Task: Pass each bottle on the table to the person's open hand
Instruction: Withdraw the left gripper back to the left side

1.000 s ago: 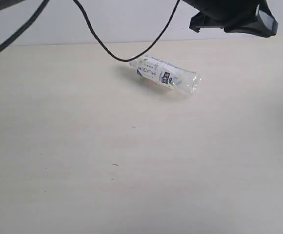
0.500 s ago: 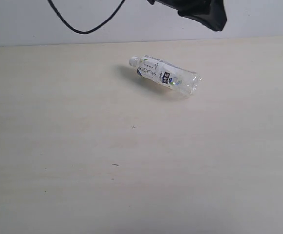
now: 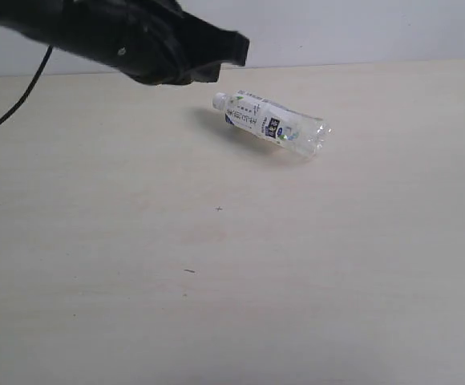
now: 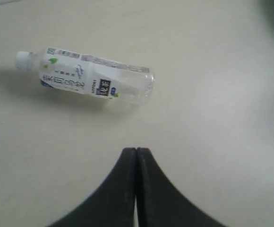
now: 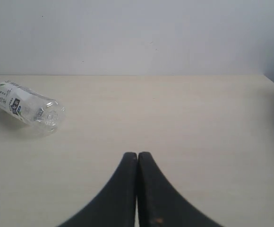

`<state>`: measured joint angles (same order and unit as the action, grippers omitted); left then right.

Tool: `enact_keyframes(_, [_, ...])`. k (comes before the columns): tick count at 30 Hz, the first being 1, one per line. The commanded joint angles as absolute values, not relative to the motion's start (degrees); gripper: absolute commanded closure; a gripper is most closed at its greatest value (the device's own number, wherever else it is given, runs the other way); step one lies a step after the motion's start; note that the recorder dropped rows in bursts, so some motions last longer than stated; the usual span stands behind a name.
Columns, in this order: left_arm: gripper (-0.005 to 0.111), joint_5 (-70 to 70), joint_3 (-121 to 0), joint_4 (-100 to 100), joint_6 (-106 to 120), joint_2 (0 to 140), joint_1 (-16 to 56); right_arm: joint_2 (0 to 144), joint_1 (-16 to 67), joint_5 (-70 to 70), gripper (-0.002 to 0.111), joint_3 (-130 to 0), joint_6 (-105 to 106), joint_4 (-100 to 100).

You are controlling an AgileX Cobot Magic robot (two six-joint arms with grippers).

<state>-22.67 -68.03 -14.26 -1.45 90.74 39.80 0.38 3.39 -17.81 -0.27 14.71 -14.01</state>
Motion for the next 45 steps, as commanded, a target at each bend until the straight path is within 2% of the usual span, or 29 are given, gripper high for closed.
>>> enact_keyframes(1, [0.107,-7.4,-57.7,-14.3,-3.6,86.3,38.2,0.0,3.0,-17.7,0.108,0.0,14.9,-13.7])
enact_keyframes(22, [0.107,5.3,-43.1,-14.3,-3.3,83.9,36.6,0.0,3.0,-17.7,0.108,0.0,14.9,-13.7])
enact_keyframes(32, [0.107,6.8,-38.8,-14.3,-2.4,76.4,36.6,0.0,3.0,-17.7,0.108,0.0,14.9,-13.7])
enact_keyframes(45, [0.107,16.2,-25.6,-14.3,-0.4,64.5,36.6,0.0,3.0,-17.7,0.108,0.0,14.9,-13.7])
